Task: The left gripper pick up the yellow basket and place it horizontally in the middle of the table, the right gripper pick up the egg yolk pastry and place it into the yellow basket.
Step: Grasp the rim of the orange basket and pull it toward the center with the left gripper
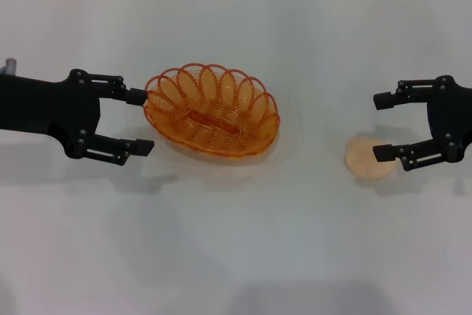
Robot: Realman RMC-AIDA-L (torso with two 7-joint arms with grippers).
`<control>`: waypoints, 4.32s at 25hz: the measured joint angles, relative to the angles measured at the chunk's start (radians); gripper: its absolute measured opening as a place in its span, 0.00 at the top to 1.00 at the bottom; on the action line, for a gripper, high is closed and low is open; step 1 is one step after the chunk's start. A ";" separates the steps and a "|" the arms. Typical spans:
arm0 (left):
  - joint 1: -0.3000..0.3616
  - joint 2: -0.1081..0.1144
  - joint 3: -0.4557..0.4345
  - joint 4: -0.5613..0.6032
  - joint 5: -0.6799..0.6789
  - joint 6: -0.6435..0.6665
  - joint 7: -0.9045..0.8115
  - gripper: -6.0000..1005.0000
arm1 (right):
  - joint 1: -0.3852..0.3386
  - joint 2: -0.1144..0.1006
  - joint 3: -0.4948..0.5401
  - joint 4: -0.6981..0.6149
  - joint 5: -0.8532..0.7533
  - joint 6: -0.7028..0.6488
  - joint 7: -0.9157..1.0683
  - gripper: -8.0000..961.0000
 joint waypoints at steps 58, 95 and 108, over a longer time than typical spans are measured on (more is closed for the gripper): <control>-0.260 -0.089 0.170 0.052 0.525 -0.409 -1.161 0.20 | -0.107 0.087 0.043 -0.082 0.030 -0.015 -0.143 0.16; -0.246 -0.142 0.190 -0.031 0.378 -0.469 -1.197 0.89 | -0.148 0.084 0.052 -0.116 0.048 -0.014 -0.169 0.18; -0.151 -0.161 0.209 -0.006 0.269 -0.397 -1.471 0.93 | -0.187 0.082 0.052 -0.153 0.068 -0.053 -0.200 0.19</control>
